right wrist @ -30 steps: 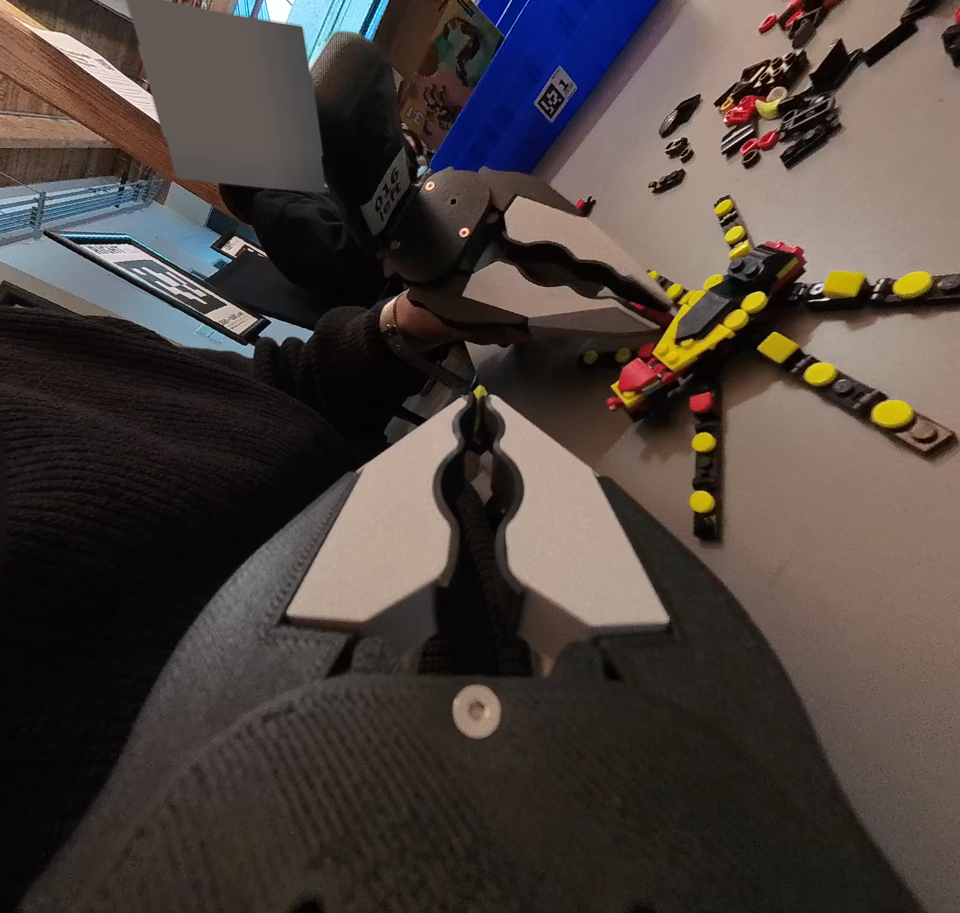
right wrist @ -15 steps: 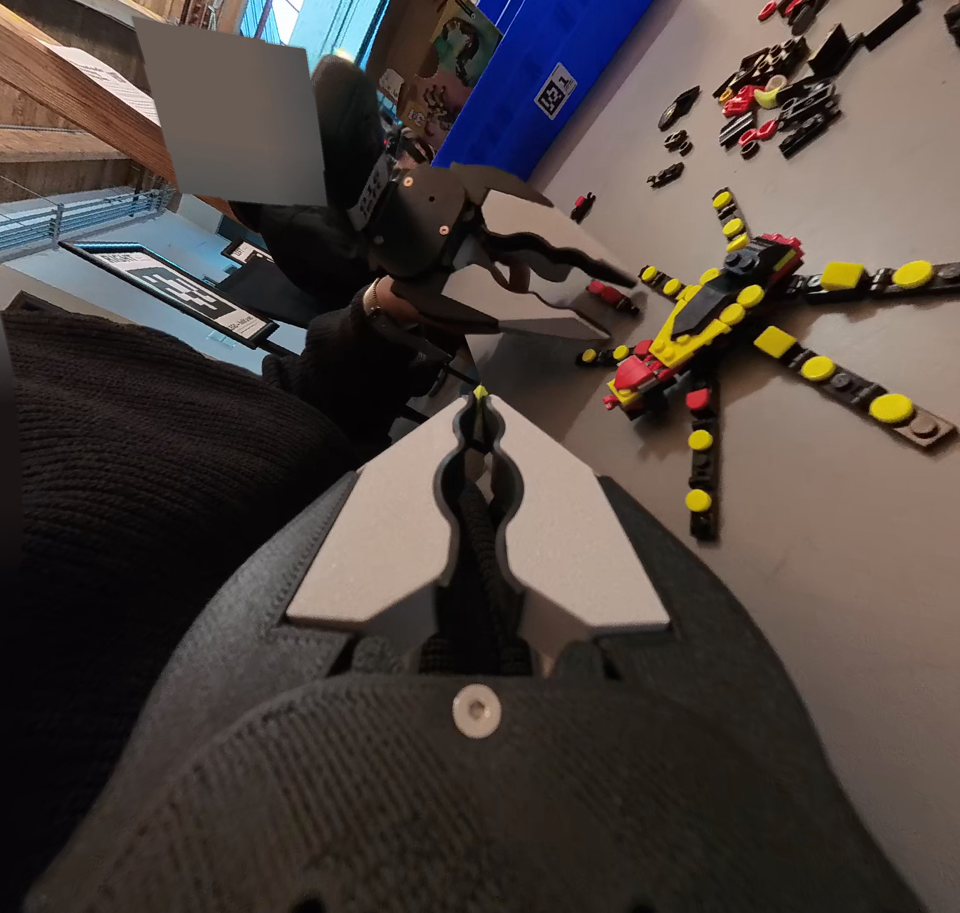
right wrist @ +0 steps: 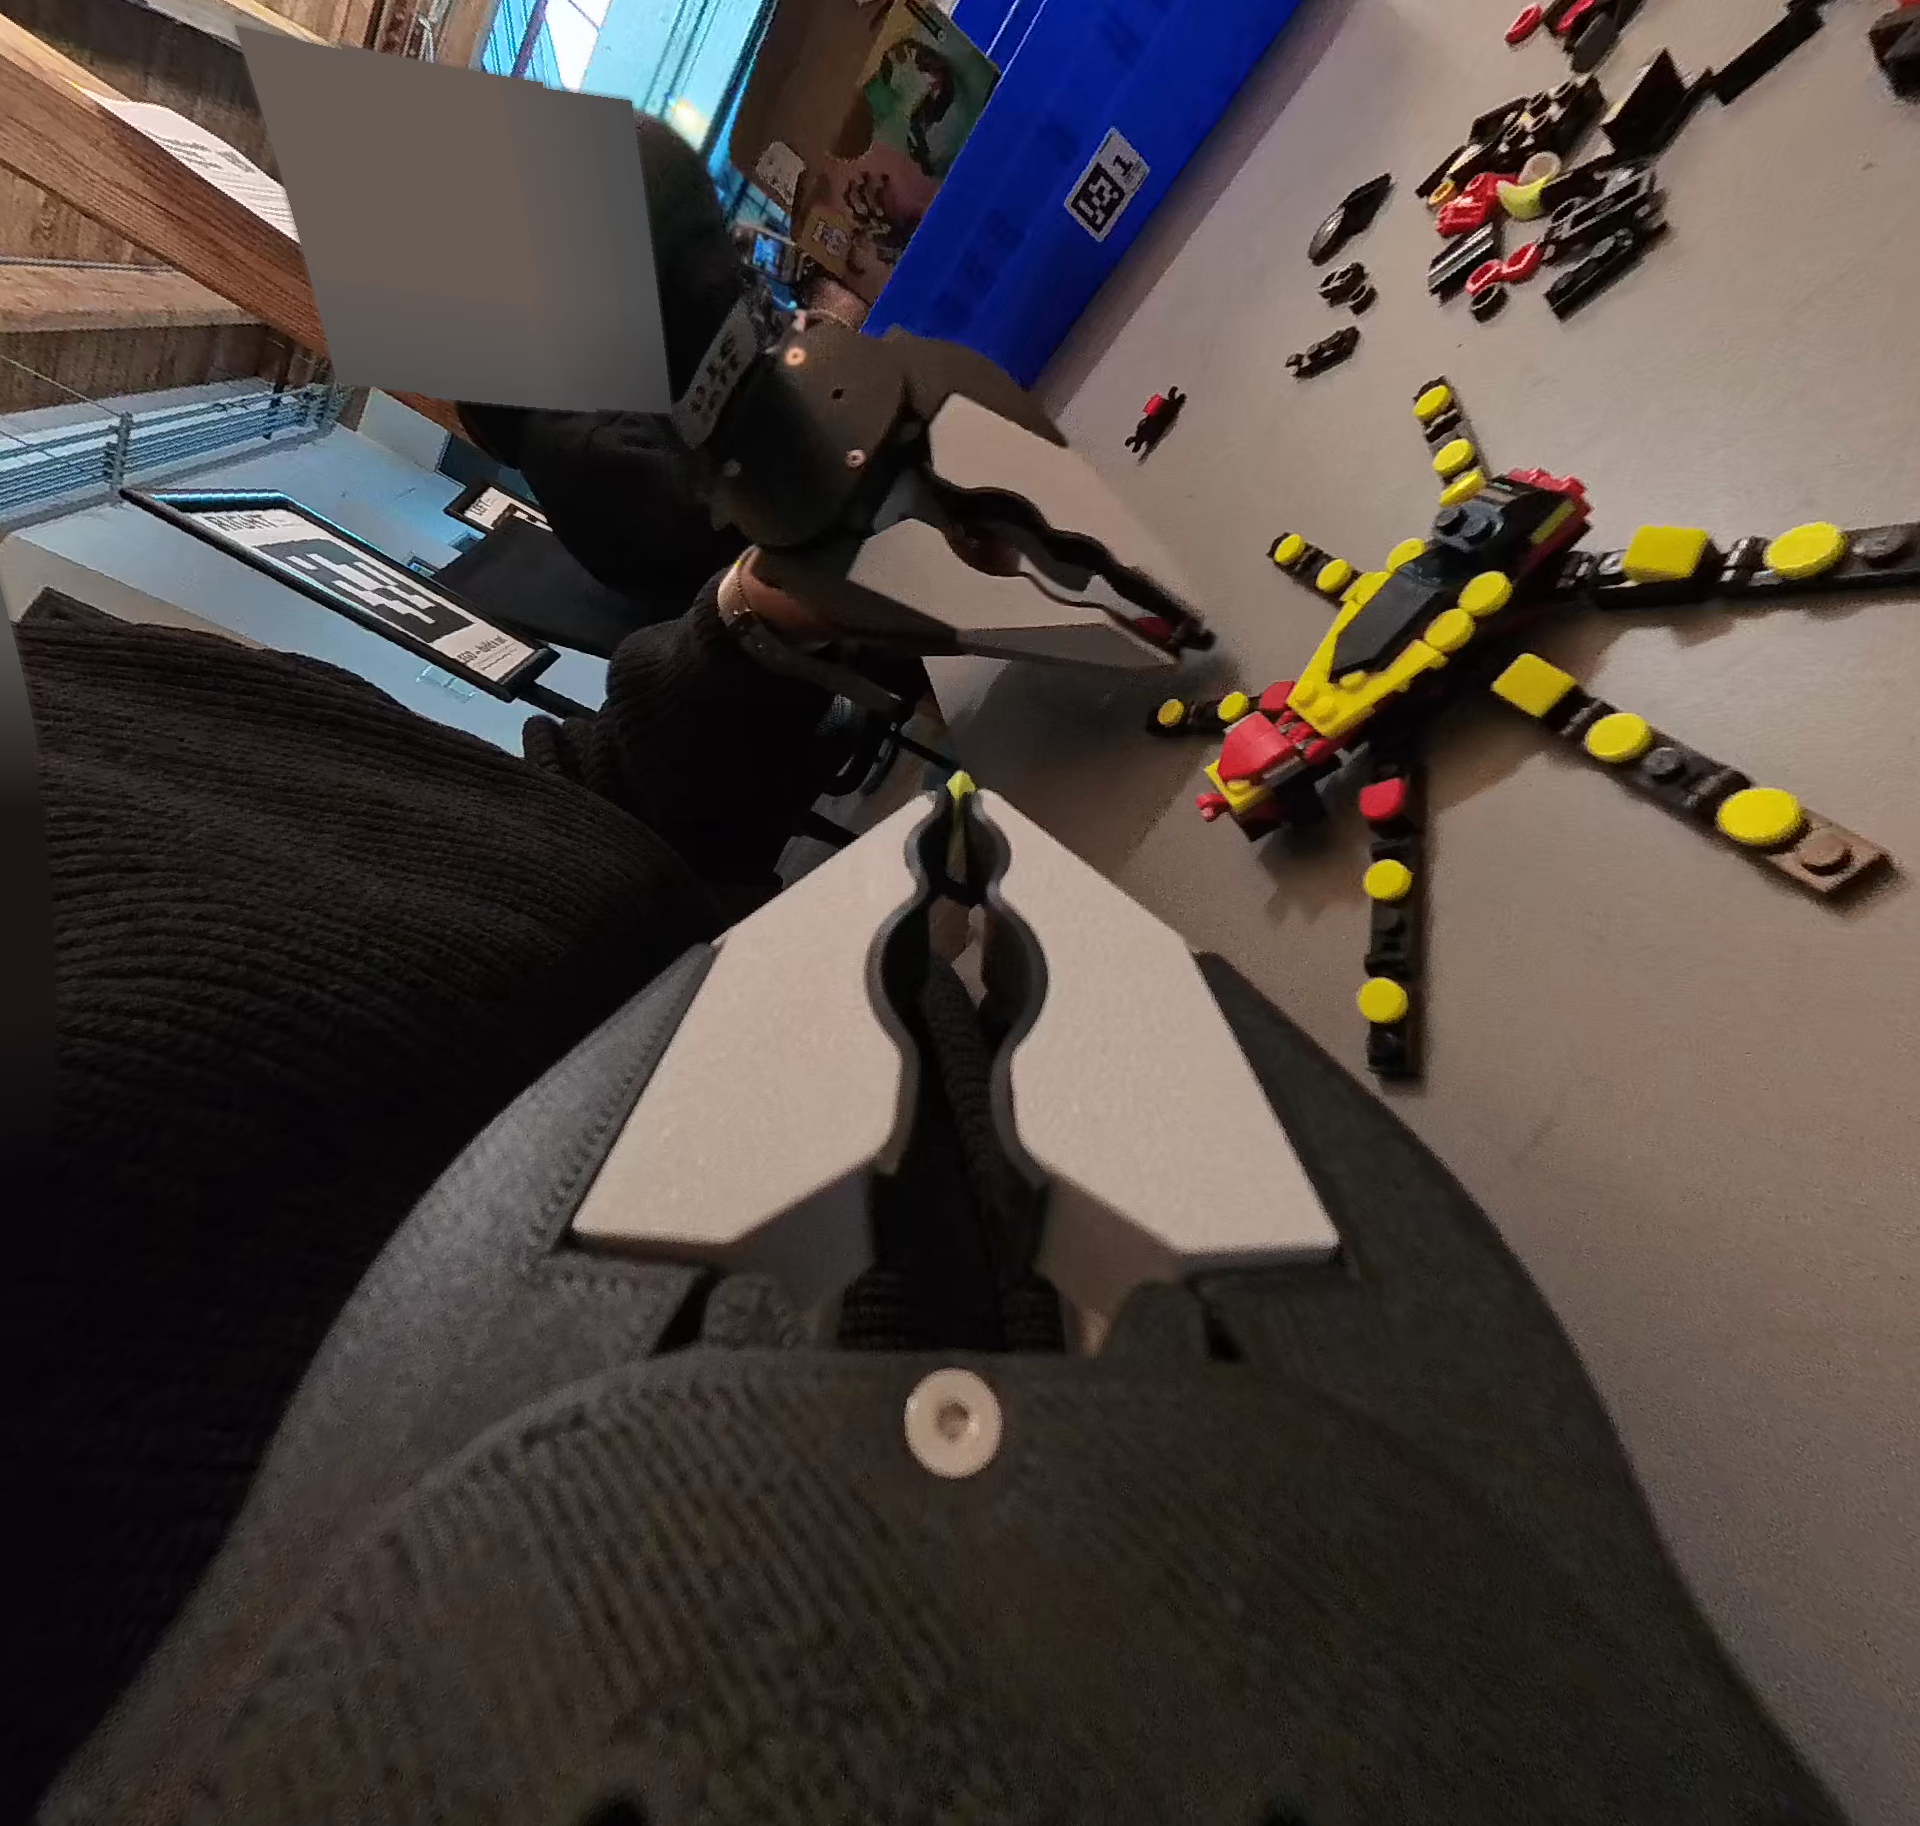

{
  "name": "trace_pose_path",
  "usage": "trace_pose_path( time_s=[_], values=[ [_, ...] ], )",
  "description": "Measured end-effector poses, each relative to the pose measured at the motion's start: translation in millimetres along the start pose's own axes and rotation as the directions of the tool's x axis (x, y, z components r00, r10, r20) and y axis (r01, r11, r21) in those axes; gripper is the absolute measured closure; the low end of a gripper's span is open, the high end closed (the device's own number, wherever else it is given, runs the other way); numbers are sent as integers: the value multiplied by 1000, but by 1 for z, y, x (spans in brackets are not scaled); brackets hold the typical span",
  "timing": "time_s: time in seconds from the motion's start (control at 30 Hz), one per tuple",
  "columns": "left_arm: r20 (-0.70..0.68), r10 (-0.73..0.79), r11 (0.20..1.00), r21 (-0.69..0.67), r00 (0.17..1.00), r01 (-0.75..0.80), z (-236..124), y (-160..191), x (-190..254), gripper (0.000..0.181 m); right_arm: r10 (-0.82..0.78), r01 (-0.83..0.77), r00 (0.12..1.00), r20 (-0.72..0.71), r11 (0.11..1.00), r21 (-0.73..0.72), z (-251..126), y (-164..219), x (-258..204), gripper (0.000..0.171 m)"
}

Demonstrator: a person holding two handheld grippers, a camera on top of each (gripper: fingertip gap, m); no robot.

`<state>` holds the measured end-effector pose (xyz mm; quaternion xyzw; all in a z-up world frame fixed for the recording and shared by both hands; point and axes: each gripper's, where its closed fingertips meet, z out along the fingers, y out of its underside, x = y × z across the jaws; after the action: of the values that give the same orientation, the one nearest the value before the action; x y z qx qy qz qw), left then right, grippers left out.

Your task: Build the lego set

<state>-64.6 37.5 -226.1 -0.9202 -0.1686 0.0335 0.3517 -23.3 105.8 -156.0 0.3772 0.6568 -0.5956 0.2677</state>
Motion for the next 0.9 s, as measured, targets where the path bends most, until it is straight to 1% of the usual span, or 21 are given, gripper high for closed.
trace_pose_path(
  time_s=[0.07,0.17,0.23,0.3,0.43,0.53,0.7,0.9],
  values=[
    [10,47,997,61,999,-48,-8,-14,7,176,-6,6,1000,-5,1000,1,-1,-1,0,171],
    [31,158,973,164,987,-161,-19,-39,26,175,-16,16,1000,-5,1000,-4,0,0,-1,171],
    [22,225,950,216,974,-225,-22,-49,43,175,-5,5,1000,10,1000,-17,1,2,-2,171],
    [-4,264,934,252,964,-255,-21,-54,60,175,35,-34,998,43,999,-28,3,5,-5,171],
    [-53,302,922,271,952,-277,-17,-52,81,175,128,-121,988,85,990,-77,4,15,-5,171],
    [-74,307,920,277,949,-276,-16,-51,85,175,168,-156,982,85,980,-125,5,23,-3,171],
    [-86,301,919,291,950,-265,-17,-52,85,175,171,-158,980,96,979,-132,6,25,-6,171],
    [-88,305,922,276,948,-271,-15,-50,86,175,177,-163,979,99,977,-135,7,26,-6,171]
  ],
)
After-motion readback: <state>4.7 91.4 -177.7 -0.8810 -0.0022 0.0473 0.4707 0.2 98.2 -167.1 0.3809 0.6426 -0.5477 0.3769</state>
